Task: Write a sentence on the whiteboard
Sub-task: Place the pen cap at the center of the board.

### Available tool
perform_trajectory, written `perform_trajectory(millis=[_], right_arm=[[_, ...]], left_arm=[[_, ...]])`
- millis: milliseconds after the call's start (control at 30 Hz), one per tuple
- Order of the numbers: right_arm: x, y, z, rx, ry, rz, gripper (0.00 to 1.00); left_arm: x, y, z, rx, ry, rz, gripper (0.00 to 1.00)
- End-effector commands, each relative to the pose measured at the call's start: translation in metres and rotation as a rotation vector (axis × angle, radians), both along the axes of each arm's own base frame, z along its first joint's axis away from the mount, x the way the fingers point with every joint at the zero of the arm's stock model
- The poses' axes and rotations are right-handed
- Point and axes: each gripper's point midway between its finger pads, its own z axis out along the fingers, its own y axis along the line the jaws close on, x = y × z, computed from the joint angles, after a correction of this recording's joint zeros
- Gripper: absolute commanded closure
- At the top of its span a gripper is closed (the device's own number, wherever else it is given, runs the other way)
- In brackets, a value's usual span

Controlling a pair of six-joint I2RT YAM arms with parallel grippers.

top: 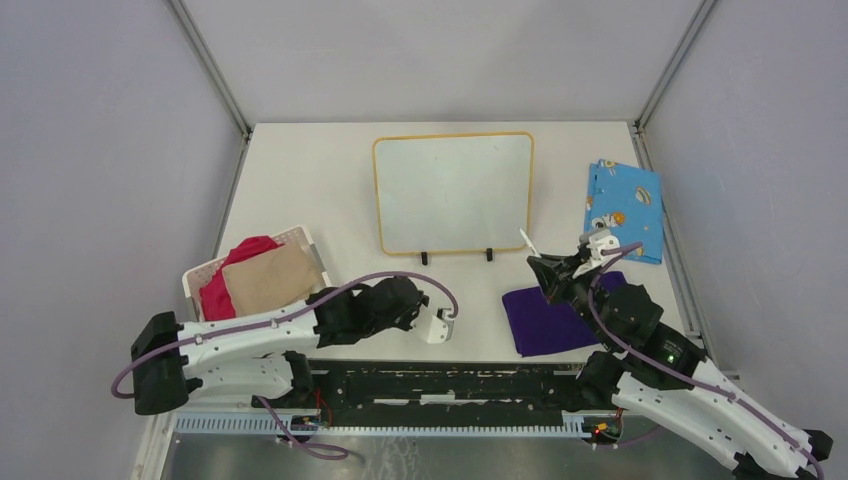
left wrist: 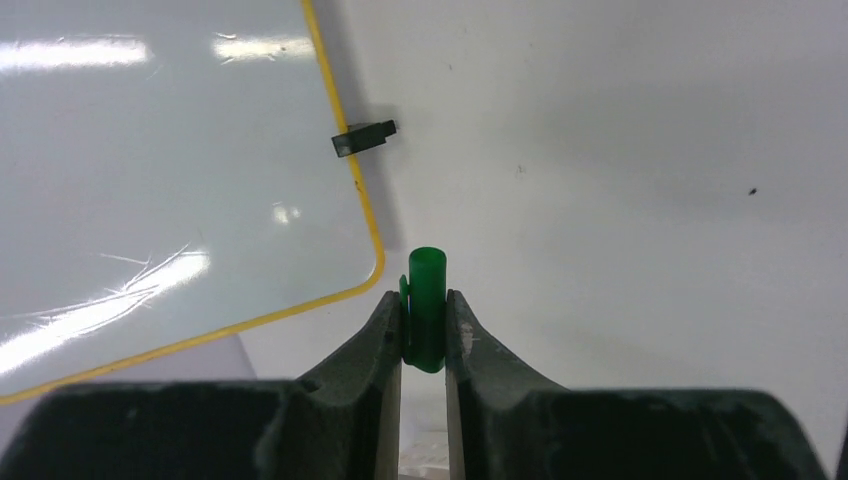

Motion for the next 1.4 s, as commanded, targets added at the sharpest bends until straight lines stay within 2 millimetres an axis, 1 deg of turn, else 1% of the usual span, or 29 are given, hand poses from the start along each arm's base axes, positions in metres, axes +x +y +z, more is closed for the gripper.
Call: perform_trajectory(millis=[0,100,167,367,533,700,933,1033,1367], right_arm=[[0.0,-0.014,0.022,0.025,-0.054,-0.041,1.0],[-0.002,-0.013,0.023,0.029,-0.059,-0.034,1.0],[-0.003,-0.013,0.024,0.033,-0.063,-0.025,1.0],[-0.005,-0.016,0.022,0.047,-0.071,-0.028,1.0],[-0.006,-0.017,0.024,0.06,-0.072,-0.027,1.0],[-0.006,-0.017,0.019,0.051,-0.063,-0.026,1.0],[-0.006,-0.012,0.014,0.049,-0.053,-0.013,1.0],[-0.006,-0.012,0.015,0.05,-0.054,-0.012,1.0],[-0.007,-0.011,0.016,0.058,-0.05,-0.007,1.0]], left_arm=[[0.023,0.002,-0.008,0.191,-0.247,-0.201,0.98],[0.028,-0.003,-0.02,0.225,-0.283,-0.259,0.98],[0.029,-0.005,-0.029,0.244,-0.266,-0.283,0.98],[0.03,-0.023,-0.052,0.234,-0.17,-0.306,0.98],[0.023,-0.03,-0.079,0.253,-0.038,-0.329,0.98],[0.018,-0.036,-0.082,0.223,0.006,-0.335,0.98],[0.009,-0.022,-0.1,0.257,0.057,-0.328,0.94],[0.008,-0.021,-0.103,0.261,0.066,-0.326,0.94],[0.004,-0.028,-0.112,0.256,0.117,-0.326,0.91]])
